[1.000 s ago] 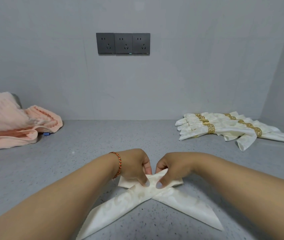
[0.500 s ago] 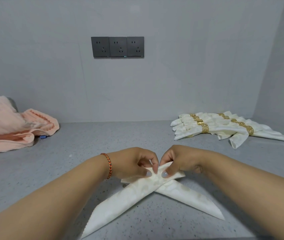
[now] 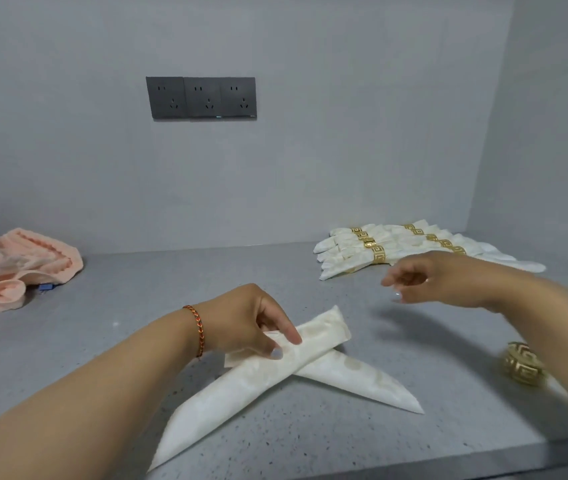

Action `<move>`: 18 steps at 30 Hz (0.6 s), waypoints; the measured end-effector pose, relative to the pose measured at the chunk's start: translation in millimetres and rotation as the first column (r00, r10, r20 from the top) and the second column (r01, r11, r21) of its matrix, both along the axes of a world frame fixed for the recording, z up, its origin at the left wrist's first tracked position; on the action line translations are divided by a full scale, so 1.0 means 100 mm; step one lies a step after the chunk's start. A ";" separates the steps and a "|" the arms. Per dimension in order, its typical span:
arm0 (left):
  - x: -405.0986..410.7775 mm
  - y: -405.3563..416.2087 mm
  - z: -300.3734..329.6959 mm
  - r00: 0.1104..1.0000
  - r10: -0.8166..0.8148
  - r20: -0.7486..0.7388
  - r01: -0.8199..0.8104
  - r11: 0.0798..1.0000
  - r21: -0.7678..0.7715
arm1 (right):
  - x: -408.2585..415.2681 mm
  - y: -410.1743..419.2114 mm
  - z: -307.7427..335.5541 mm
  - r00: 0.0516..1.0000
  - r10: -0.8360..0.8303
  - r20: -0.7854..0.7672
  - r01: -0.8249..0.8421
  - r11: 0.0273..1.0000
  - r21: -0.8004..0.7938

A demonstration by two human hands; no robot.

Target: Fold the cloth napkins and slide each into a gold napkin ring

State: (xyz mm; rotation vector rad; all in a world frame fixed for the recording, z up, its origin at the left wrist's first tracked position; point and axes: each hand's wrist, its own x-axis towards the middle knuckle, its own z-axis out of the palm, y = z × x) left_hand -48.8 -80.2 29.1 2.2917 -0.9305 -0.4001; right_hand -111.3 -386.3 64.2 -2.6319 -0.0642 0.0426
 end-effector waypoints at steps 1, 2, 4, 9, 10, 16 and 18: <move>0.01 -0.02 -0.01 1.000 0.002 -0.009 -0.002 1.000 -0.014 | -0.09 -0.18 0.02 0.998 -0.053 -0.016 0.051 0.992 -0.116; 0.02 -0.04 -0.02 1.000 0.002 -0.018 -0.003 1.000 -0.027 | -0.18 -0.34 0.01 0.993 -0.107 -0.046 0.094 0.967 -0.238; 0.05 -0.09 -0.06 0.999 -0.002 -0.051 0.000 0.999 -0.044 | -0.35 -0.57 -0.06 0.968 -0.218 -0.123 0.147 0.892 -0.428; 0.10 -0.19 -0.16 0.993 -0.014 -0.114 0.006 0.998 -0.066 | -0.65 -0.77 -0.42 0.924 -0.300 -0.238 0.121 0.819 -0.561; 0.10 -0.21 -0.17 0.992 -0.019 -0.128 0.010 0.997 -0.074 | -0.67 -0.79 -0.48 0.933 -0.285 -0.222 0.122 0.827 -0.549; 0.10 -0.17 -0.19 0.982 -0.026 -0.190 -0.005 0.987 -0.162 | -0.70 -0.66 -0.53 0.977 -0.215 -0.001 0.215 0.976 0.031; 0.10 -0.13 -0.19 0.977 -0.017 -0.211 -0.026 0.979 -0.201 | -0.74 -0.45 -0.55 0.983 -0.184 0.018 0.170 0.937 0.304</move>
